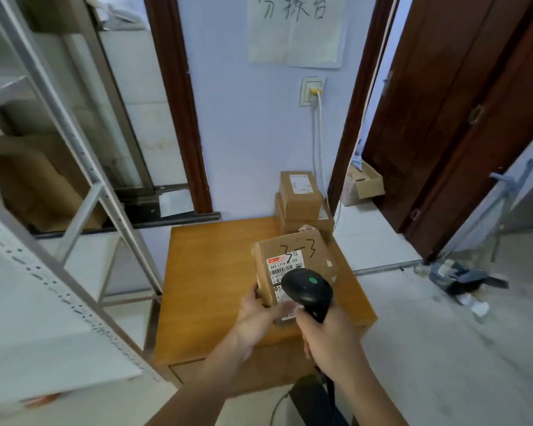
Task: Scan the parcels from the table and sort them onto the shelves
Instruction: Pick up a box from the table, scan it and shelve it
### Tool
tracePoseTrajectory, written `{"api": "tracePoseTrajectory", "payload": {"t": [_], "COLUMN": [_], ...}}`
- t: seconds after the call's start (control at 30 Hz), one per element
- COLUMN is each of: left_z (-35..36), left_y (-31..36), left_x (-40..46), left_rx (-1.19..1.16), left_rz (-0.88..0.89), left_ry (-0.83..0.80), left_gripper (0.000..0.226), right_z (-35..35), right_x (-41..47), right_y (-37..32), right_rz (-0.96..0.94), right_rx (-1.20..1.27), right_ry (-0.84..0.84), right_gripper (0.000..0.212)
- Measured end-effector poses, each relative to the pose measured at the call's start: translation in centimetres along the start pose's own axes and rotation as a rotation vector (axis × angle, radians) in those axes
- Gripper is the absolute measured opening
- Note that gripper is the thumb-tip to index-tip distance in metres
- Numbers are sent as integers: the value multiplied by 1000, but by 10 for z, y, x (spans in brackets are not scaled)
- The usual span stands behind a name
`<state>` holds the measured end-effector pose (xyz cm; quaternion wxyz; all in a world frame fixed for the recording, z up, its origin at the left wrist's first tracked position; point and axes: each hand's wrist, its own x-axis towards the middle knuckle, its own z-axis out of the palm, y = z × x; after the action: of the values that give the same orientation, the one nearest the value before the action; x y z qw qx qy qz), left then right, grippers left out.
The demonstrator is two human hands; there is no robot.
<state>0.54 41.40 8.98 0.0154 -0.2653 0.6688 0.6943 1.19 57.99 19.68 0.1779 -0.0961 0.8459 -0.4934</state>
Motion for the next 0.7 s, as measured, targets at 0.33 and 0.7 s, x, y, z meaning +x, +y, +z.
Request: {"api": "tracePoseTrajectory", "payload": {"t": [0.33,0.7], "left_z": [-133,-290], "left_y": [-34,-101], "left_x": [-108,-283], "left_rx": [-193,-413], "left_rz": [-30,-43], "left_ry": [201,579], "left_gripper": [83,85], "right_z": [97,250], "right_x": [-44,-159], "right_y": [-51,-127], "right_rz": [-203,-365], "right_rx": [-76,-159], "right_ry": [-372,-709], "right_gripper": [19,12]}}
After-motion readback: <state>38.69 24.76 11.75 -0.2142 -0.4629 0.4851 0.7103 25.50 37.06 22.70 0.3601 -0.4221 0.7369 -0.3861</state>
